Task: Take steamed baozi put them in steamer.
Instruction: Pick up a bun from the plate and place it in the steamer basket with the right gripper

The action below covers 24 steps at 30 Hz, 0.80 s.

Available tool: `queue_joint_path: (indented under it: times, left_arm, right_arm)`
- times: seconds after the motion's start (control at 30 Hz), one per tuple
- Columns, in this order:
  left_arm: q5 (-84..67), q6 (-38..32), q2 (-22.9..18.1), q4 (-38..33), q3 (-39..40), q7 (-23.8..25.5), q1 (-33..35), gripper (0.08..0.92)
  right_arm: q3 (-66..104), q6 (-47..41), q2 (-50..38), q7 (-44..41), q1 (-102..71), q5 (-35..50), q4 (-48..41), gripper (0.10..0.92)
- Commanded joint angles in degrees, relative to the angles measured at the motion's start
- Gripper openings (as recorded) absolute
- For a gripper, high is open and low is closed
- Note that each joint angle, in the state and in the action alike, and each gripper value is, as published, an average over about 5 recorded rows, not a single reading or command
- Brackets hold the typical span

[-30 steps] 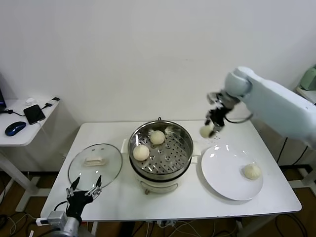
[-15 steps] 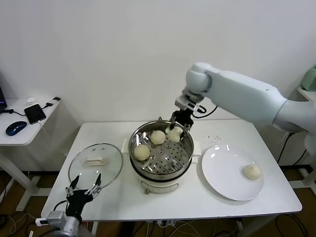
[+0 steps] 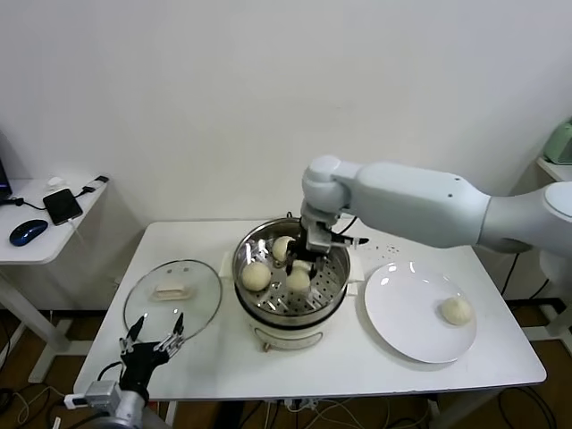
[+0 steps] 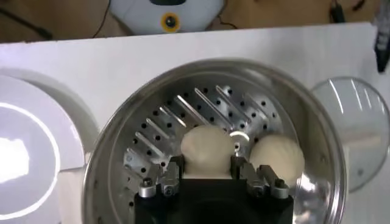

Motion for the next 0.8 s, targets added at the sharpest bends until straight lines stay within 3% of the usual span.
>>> queue_joint_path:
  times: [0.03,0.53,0.8]
  left_arm:
    - [-0.16,-0.01,-0.04,-0.16,-0.04,-0.01,0.04,0.823]
    - [-0.17,-0.08,-0.28,0.04,0.11,-0.04,-0.07,0.823]
    - [-0.01,0.07,-0.34,0.01,0.37,0.02,-0.20,0.823]
  right_arm:
    - [-2.20,3.83,0.95,1.52,-0.58,-3.64,3.84,0.518]
    - [-2.07,0.16,0.88,1.47,-2.56,-4.68,3.87,0.539]
    - [2.60,-1.64,0.08,-1.60,-0.35,-2.32,2.51,0.752]
